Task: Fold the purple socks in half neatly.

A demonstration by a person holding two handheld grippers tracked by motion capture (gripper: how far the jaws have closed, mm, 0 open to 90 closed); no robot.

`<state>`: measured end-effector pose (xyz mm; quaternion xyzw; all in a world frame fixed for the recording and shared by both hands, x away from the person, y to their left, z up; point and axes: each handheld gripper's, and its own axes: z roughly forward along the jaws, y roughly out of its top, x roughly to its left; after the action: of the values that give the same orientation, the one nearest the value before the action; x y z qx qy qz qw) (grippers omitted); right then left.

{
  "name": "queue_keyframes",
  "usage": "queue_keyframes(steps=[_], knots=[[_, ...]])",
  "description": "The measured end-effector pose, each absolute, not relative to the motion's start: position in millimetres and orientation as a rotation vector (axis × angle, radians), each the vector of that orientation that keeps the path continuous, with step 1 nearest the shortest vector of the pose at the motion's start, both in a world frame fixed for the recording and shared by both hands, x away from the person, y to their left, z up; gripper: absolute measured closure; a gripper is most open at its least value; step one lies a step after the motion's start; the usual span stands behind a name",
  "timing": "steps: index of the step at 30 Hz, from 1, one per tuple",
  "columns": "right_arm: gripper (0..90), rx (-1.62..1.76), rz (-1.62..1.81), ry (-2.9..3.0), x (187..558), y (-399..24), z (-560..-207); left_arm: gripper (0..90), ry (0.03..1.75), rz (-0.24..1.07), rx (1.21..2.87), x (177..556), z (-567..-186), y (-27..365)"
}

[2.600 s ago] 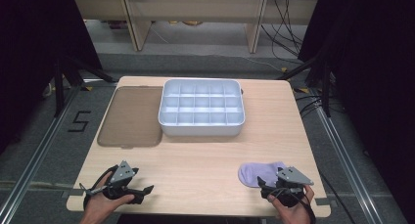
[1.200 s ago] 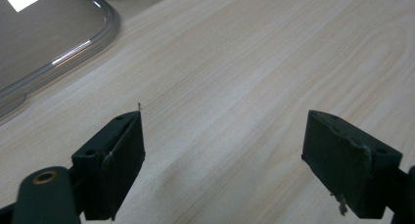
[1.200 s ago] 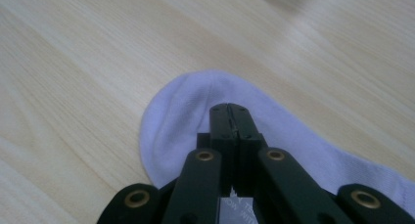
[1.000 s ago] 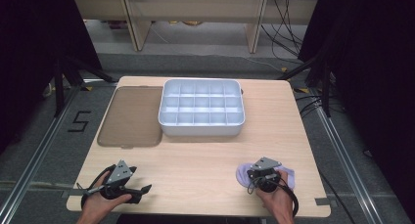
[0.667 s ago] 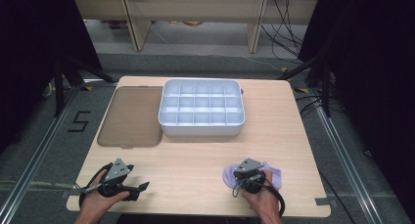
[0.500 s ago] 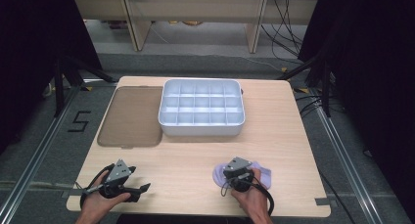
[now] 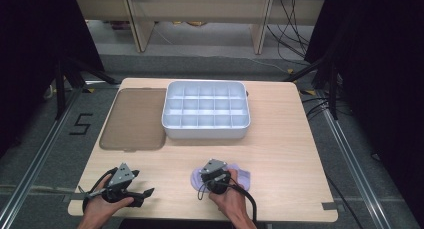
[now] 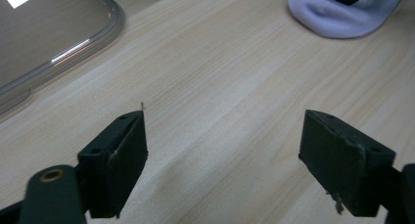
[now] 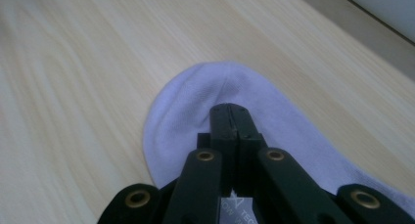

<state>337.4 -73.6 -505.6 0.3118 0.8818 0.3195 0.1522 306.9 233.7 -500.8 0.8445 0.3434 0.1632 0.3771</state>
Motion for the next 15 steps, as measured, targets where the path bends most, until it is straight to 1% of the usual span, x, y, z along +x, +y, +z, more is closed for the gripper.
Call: queue_keyframes(steps=[6,8,9,11,12,15], knots=[[90.0,0.850,0.941,2.582,337.0,-46.8,-506.4,25.6,0.869,0.434,2.146,306.0,-501.7,232.6],[90.0,0.791,0.953,2.580,339.2,-44.8,-508.4,26.7,0.858,0.450,2.167,306.9,-500.5,234.0],[90.0,0.838,0.979,2.580,337.6,-40.9,-508.0,27.4,0.858,0.449,2.165,306.9,-500.6,233.7],[90.0,0.821,0.944,2.593,338.8,-38.8,-507.3,28.6,0.853,0.444,2.161,306.7,-500.8,232.8],[90.0,0.801,0.948,2.581,339.9,-37.2,-508.2,28.9,0.874,0.431,2.150,305.7,-501.2,231.6],[90.0,0.832,0.987,2.601,339.0,-29.9,-508.0,29.2,0.868,0.431,2.147,305.0,-499.6,230.6]])
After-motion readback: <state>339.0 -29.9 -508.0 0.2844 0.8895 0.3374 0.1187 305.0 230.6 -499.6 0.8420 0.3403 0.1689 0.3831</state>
